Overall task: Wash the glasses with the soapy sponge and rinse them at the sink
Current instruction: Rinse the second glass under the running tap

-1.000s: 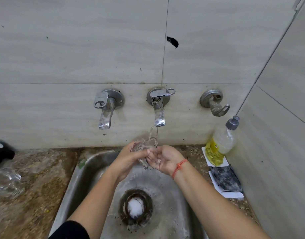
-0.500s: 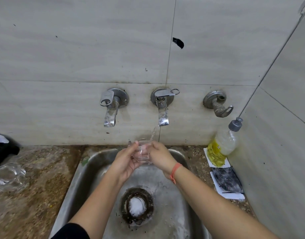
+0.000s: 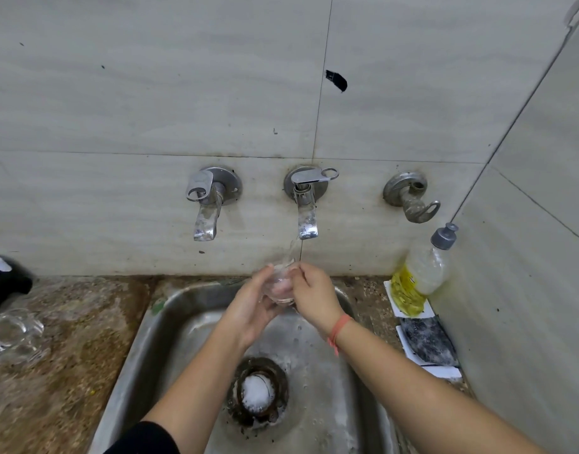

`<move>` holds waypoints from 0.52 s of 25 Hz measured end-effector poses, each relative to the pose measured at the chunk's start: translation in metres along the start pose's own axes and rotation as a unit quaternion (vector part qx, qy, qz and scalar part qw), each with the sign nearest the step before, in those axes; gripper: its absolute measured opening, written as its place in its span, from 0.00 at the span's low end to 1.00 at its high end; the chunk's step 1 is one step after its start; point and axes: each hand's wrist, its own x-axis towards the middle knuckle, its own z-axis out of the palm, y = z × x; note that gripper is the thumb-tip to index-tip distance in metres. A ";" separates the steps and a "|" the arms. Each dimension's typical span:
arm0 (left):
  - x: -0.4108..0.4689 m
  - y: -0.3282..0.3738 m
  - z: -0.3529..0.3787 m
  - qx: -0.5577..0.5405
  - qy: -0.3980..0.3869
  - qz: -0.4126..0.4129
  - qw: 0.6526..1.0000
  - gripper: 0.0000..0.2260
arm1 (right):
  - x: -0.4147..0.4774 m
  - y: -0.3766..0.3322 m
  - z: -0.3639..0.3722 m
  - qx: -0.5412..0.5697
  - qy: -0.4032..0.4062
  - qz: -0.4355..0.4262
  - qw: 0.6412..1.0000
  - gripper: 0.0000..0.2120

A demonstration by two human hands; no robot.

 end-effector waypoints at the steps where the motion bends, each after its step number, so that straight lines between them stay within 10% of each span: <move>1: 0.000 -0.001 0.000 0.036 -0.006 0.034 0.999 0.16 | 0.004 -0.002 0.000 0.110 -0.009 0.097 0.989 0.17; 3: 0.000 -0.003 0.001 0.105 0.007 0.069 0.992 0.21 | 0.009 -0.008 -0.005 0.252 -0.021 0.222 0.942 0.19; 6: 0.001 -0.001 0.004 0.089 0.044 0.070 0.993 0.16 | 0.003 -0.008 0.000 0.245 -0.034 0.183 0.952 0.18; 9: 0.005 0.001 0.005 0.000 0.048 0.031 0.998 0.12 | -0.010 0.012 0.005 -0.027 -0.040 -0.064 0.997 0.13; 13: 0.006 0.006 -0.005 -0.113 0.039 -0.107 0.987 0.20 | -0.003 0.033 -0.017 -0.374 -0.046 -0.447 0.811 0.11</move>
